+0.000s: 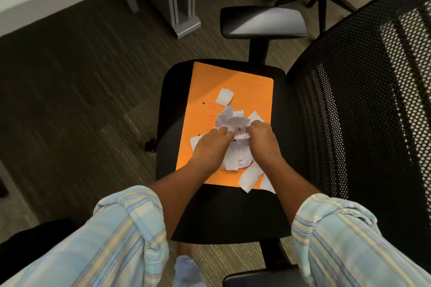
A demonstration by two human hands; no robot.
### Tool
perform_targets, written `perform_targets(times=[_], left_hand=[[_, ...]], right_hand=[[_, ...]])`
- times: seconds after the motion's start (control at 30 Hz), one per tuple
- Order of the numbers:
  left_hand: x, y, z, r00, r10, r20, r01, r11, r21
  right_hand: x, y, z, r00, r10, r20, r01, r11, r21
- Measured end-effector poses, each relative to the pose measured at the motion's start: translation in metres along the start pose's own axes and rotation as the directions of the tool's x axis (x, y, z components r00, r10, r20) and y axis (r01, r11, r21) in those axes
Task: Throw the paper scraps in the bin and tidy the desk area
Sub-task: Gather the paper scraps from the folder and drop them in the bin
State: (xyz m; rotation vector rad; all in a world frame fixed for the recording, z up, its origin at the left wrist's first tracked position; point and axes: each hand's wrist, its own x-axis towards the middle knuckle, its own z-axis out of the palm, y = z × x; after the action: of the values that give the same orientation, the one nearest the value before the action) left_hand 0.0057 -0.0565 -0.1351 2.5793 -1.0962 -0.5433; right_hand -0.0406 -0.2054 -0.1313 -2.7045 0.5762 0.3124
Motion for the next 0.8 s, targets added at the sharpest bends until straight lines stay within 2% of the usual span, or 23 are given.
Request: perform_targets(times=[0.17, 0.3, 0.4, 0.53, 0.67, 0.8], left_hand=[[-0.004, 0.003, -0.014, 0.998, 0.009, -0.055, -0.017, 0.988, -0.156], [-0.009, 0.009, -0.027, 0.989, -0.037, -0.142, -0.007, 0.953, -0.304], [-0.016, 0.015, -0.038, 0.979, -0.099, -0.176, 0.030, 0.934, -0.356], [-0.030, 0.019, -0.056, 0.972, -0.156, -0.175, 0.070, 0.906, -0.419], [-0.049, 0.019, -0.075, 0.961, -0.193, -0.196, 0.087, 0.889, -0.449], [-0.071, 0.018, -0.094, 0.953, -0.209, -0.218, 0.086, 0.879, -0.469]], right_hand=[[-0.006, 0.000, -0.010, 0.999, 0.023, -0.034, -0.023, 1.000, -0.001], [-0.011, -0.003, -0.024, 0.996, 0.088, -0.034, -0.090, 0.995, -0.045], [-0.016, -0.006, -0.042, 0.983, 0.173, -0.055, -0.169, 0.983, 0.066], [-0.030, -0.018, -0.071, 0.956, 0.265, -0.127, -0.214, 0.924, 0.316], [-0.035, -0.033, -0.086, 0.950, 0.305, -0.069, -0.277, 0.923, 0.266], [-0.045, -0.054, -0.091, 0.947, 0.302, -0.111, -0.259, 0.919, 0.296]])
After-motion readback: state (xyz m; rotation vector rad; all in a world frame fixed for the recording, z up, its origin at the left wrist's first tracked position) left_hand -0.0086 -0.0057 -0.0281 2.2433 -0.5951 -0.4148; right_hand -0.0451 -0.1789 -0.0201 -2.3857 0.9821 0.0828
